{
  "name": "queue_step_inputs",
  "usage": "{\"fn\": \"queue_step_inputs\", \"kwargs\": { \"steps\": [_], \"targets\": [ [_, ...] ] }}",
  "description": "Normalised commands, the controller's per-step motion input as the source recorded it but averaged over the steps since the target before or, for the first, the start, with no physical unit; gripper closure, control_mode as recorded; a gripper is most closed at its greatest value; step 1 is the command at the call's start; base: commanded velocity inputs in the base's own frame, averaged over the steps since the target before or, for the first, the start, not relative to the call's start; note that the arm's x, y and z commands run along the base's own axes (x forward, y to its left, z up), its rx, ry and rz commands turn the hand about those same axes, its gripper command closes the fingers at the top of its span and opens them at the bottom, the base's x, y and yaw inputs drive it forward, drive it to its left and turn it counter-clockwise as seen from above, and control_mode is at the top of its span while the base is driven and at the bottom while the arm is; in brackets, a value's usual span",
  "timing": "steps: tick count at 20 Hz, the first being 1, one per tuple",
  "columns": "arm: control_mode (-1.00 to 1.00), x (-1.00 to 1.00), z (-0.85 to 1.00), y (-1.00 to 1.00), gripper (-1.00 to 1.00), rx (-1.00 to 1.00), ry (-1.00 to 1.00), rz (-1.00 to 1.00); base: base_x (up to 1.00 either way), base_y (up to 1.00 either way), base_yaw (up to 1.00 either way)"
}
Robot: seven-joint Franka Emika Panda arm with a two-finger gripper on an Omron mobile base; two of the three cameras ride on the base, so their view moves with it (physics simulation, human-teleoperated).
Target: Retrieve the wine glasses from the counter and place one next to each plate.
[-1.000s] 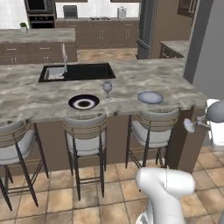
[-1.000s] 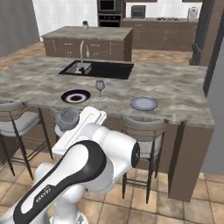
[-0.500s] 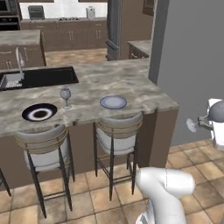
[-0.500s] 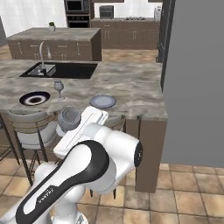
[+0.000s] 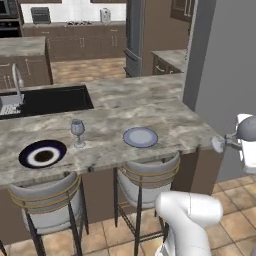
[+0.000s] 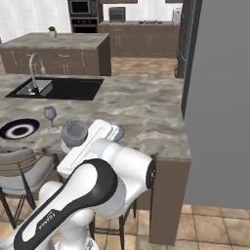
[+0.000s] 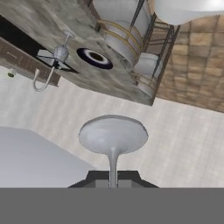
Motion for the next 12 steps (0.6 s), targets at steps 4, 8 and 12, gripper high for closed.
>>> {"fn": "queue_step_inputs", "kwargs": {
  "steps": [4, 8, 12],
  "targets": [
    [1.00, 0.00, 0.00, 0.00, 1.00, 0.00, 0.00, 0.00, 0.81, -0.26, 0.01],
    [1.00, 0.00, 0.00, 0.00, 1.00, 0.00, 0.00, 0.00, 0.54, -0.42, 0.01],
    [1.00, 0.00, 0.00, 0.00, 1.00, 0.00, 0.00, 0.00, 0.68, -0.19, -0.11]
  ]
}}
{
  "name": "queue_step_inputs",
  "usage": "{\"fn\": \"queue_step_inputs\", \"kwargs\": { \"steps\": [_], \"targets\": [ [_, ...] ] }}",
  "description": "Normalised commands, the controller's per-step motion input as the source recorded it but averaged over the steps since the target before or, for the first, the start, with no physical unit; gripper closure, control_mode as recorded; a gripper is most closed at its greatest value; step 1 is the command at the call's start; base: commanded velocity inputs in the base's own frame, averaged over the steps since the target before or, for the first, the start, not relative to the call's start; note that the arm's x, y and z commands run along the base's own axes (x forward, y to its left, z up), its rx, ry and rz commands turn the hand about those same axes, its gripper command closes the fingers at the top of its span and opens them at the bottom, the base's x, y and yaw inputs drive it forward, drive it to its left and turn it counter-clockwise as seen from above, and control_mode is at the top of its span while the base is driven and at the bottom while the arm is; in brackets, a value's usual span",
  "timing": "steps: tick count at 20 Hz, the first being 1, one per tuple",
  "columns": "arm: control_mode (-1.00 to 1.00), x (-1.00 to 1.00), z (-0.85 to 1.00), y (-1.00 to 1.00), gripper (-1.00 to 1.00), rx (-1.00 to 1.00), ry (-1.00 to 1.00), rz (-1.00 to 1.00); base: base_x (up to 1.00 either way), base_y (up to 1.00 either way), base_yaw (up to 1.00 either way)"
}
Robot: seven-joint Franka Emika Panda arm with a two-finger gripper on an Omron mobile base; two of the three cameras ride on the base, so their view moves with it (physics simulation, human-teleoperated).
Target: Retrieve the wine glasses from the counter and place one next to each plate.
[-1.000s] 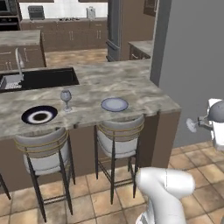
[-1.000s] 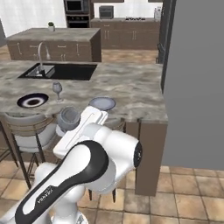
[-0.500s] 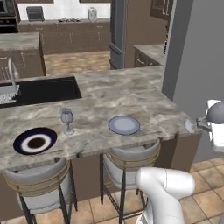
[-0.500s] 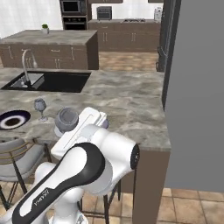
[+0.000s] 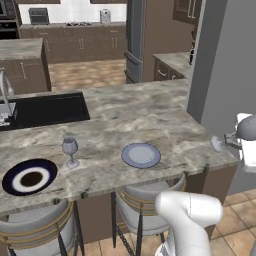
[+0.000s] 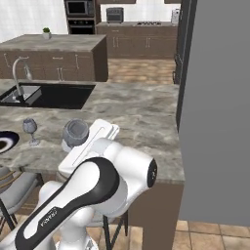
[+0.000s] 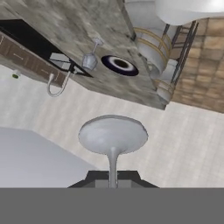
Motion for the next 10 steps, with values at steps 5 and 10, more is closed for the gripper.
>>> {"fn": "queue_step_inputs", "kwargs": {
  "steps": [5, 10],
  "targets": [
    [1.00, 0.00, 0.00, 0.00, 1.00, 0.00, 0.00, 0.00, 0.40, -0.24, -0.13],
    [1.00, 0.00, 0.00, 0.00, 1.00, 0.00, 0.00, 0.00, 0.23, -0.04, -0.19]
  ]
}}
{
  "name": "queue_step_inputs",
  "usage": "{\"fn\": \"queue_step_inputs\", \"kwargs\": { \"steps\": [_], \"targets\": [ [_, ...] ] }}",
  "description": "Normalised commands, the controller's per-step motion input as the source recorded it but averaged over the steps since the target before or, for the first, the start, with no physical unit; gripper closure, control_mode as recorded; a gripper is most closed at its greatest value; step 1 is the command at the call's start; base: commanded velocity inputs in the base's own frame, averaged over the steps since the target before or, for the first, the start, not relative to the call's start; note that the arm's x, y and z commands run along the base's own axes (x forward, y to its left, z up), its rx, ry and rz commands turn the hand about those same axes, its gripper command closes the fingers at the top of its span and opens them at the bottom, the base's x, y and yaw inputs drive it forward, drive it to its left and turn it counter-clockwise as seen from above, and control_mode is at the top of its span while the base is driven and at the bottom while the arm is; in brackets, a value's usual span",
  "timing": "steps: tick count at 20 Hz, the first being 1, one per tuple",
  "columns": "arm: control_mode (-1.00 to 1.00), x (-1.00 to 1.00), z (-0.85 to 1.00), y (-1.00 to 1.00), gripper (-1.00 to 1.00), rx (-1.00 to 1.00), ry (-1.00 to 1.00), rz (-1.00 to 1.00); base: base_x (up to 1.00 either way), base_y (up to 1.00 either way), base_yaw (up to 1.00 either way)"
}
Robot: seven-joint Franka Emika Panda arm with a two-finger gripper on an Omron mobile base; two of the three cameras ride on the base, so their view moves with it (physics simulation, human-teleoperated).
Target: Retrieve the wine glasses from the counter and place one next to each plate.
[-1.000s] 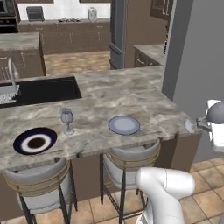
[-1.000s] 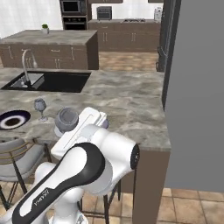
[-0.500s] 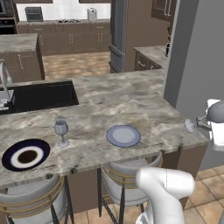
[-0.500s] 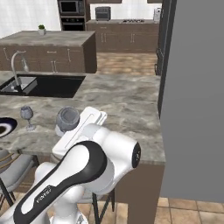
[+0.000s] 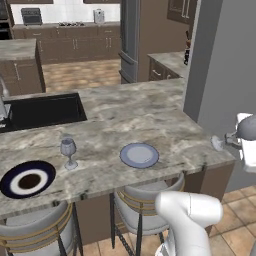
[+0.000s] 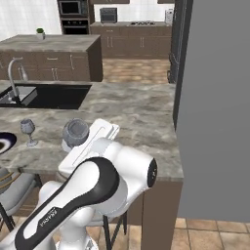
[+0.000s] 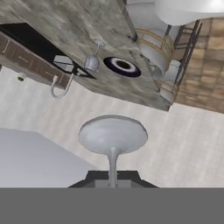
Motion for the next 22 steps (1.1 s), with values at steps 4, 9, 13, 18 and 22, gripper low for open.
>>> {"fn": "queue_step_inputs", "kwargs": {
  "steps": [4, 9, 13, 18, 22],
  "targets": [
    [-1.00, 0.53, -0.03, 0.00, 1.00, 0.00, 0.05, -0.03, 0.00, 0.00, 0.00],
    [-1.00, 0.57, -0.23, -0.01, 1.00, -0.02, 0.09, 0.00, 0.00, 0.00, 0.00],
    [-1.00, 0.28, -0.53, 0.00, 1.00, -0.19, 0.17, 0.00, 0.00, 0.00, 0.00],
    [-1.00, 0.25, -0.58, -0.04, 1.00, -0.24, 0.04, 0.00, 0.00, 0.00, 0.00],
    [-1.00, 0.20, -0.21, -0.09, 1.00, -0.03, 0.00, -0.01, 0.00, 0.00, 0.00]
  ]
}}
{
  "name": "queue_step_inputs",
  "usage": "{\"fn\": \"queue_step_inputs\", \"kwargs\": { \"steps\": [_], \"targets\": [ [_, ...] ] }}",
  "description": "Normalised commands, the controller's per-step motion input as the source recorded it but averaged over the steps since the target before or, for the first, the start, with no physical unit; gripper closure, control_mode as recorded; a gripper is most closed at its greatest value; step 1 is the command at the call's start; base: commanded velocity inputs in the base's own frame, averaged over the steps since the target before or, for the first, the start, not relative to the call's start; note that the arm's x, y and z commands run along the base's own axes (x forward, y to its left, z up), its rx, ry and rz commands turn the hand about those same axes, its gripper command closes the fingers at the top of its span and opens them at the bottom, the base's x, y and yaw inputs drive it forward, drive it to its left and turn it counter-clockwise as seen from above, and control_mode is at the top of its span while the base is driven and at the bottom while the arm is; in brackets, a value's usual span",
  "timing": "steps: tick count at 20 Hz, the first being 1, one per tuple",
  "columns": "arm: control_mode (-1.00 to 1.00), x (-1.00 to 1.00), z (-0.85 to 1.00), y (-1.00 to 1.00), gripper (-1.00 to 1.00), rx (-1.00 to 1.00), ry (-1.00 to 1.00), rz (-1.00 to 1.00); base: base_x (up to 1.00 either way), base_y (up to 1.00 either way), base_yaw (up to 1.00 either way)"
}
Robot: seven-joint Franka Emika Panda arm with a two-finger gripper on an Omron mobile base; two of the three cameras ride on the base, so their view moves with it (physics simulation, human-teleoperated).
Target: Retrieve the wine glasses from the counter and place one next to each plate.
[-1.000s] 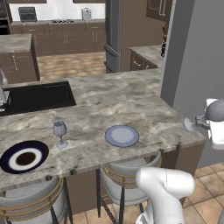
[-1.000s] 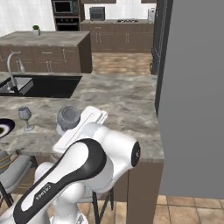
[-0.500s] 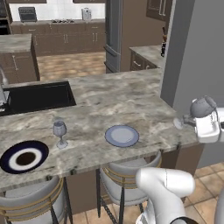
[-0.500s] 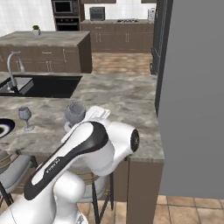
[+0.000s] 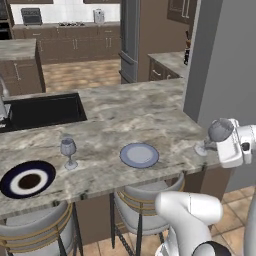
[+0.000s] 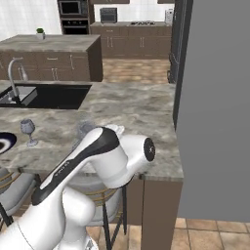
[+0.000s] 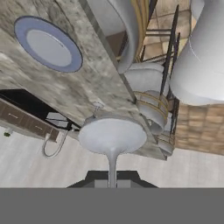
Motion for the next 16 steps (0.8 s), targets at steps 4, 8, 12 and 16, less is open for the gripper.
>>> {"fn": "queue_step_inputs", "kwargs": {
  "steps": [4, 8, 12, 16],
  "targets": [
    [-1.00, 0.53, -0.15, 0.00, 1.00, 0.00, 0.07, -0.03, 0.00, 0.00, 0.00],
    [-1.00, 0.62, -0.11, 0.00, 1.00, 0.00, 0.12, 0.00, 0.00, 0.00, 0.00],
    [-1.00, 0.65, -0.14, 0.00, 1.00, -0.02, 0.06, -0.01, 0.00, 0.00, 0.00],
    [-1.00, 0.56, -0.16, 0.00, 1.00, -0.01, 0.01, 0.00, 0.00, 0.00, 0.00]
  ]
}}
